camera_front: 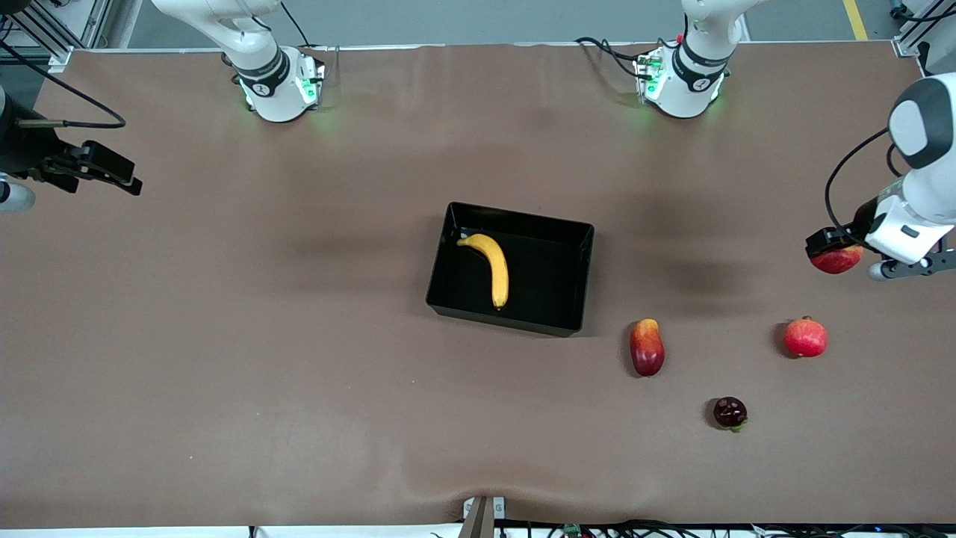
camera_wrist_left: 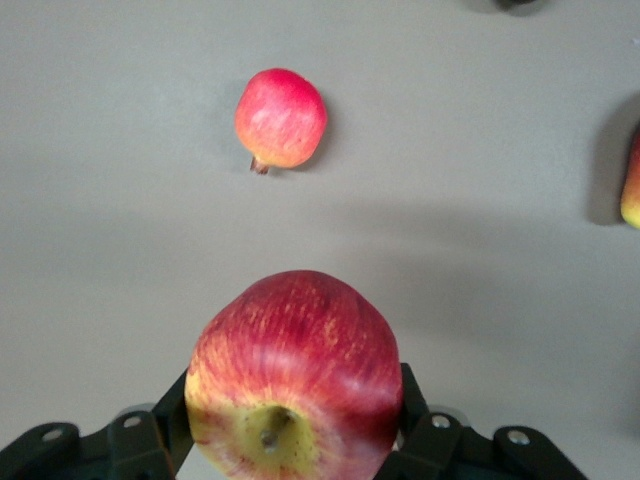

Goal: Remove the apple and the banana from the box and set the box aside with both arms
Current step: 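Lift the apple out of the box with the left gripper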

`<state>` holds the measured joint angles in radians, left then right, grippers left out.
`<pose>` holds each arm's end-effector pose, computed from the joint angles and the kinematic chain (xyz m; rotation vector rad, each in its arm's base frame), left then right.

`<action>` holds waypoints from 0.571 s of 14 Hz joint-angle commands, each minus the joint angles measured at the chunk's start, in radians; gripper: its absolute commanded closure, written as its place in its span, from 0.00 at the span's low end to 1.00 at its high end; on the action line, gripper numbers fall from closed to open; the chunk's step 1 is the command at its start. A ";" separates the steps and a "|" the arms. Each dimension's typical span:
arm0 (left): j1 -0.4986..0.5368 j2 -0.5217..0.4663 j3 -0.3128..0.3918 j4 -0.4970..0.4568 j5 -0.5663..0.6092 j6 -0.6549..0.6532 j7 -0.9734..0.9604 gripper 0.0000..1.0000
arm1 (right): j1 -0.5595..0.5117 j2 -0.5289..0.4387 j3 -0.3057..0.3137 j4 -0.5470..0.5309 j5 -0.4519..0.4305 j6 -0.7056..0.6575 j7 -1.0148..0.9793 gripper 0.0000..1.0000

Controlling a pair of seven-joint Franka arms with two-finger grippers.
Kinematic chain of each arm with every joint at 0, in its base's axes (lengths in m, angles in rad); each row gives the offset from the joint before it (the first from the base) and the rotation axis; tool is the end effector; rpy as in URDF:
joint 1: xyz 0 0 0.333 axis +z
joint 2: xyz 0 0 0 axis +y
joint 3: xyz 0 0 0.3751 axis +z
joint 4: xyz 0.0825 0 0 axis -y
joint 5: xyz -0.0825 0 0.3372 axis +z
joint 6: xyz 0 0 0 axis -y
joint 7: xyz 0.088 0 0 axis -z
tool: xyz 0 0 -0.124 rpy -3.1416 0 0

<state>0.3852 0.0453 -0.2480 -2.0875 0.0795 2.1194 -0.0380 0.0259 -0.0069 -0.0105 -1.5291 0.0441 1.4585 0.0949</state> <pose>0.5092 0.0768 0.4697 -3.0788 -0.2058 0.0225 0.4925 0.0134 0.6782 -3.0972 0.1177 0.1024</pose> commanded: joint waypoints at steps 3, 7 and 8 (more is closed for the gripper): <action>0.006 0.071 -0.013 -0.068 0.003 0.128 0.018 1.00 | 0.009 0.004 -0.006 0.010 0.002 -0.003 0.002 0.00; 0.001 0.212 -0.019 -0.045 0.005 0.241 0.017 1.00 | 0.008 0.004 -0.006 0.010 0.000 -0.004 0.002 0.00; 0.001 0.244 -0.019 -0.028 0.005 0.241 0.017 1.00 | 0.008 0.004 -0.006 0.010 -0.001 -0.004 0.002 0.00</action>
<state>0.3827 0.2301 -0.2598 -2.1567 0.0795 2.3454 -0.0380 0.0259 -0.0066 -0.0107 -1.5293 0.0441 1.4585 0.0949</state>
